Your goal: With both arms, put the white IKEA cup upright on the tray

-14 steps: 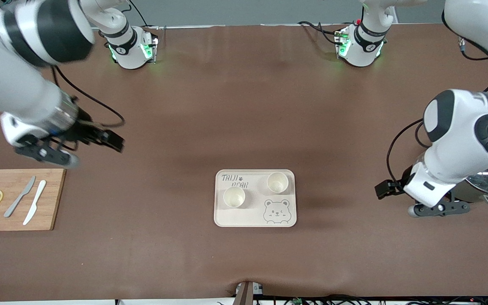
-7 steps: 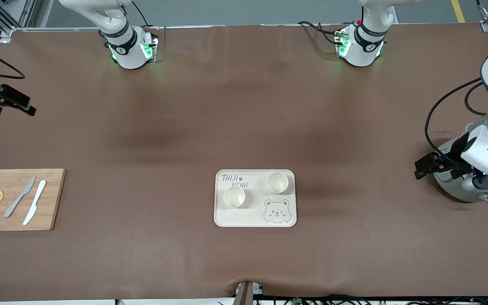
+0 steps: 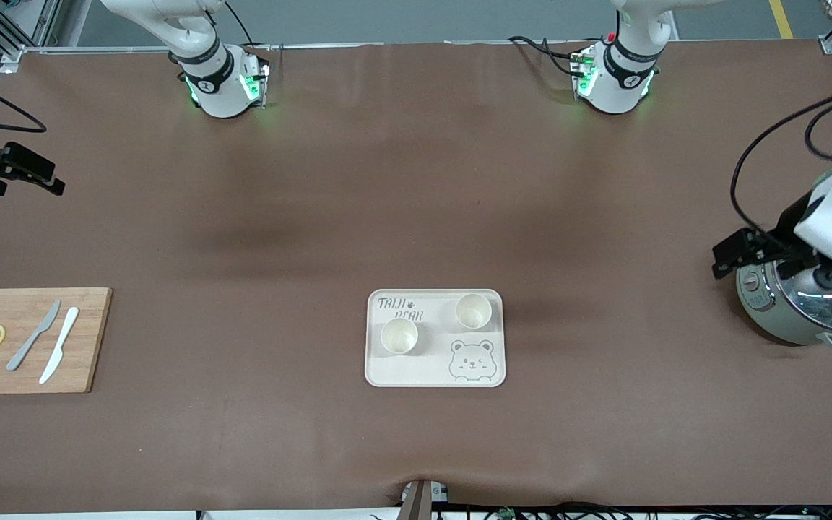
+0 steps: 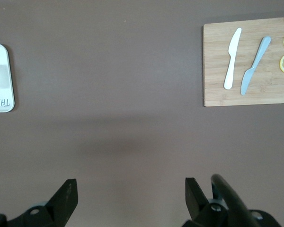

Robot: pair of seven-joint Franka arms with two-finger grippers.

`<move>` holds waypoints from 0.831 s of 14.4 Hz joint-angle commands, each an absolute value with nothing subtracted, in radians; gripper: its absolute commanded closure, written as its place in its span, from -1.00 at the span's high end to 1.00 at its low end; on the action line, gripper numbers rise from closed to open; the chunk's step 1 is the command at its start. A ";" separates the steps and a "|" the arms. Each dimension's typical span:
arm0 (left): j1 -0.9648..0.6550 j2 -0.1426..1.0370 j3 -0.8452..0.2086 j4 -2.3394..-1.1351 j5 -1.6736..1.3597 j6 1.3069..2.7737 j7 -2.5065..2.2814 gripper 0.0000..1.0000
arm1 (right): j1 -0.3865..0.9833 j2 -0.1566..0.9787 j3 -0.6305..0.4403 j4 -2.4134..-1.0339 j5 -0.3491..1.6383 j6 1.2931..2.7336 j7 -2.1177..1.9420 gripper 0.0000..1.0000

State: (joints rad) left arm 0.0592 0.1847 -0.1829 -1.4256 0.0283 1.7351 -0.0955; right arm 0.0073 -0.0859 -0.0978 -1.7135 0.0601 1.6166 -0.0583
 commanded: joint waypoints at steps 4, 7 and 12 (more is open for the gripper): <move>0.060 0.146 -0.186 -1.440 0.041 1.661 -0.018 1.00 | 0.029 -0.127 -0.040 -1.720 -0.014 1.611 0.043 1.00; 0.061 0.144 -0.181 -1.440 0.040 1.661 -0.020 1.00 | 0.031 -0.126 -0.040 -1.715 -0.015 1.608 0.043 1.00; 0.060 0.158 -0.175 -1.439 0.043 1.661 -0.028 1.00 | 0.029 -0.117 -0.040 -1.680 -0.015 1.603 0.055 1.00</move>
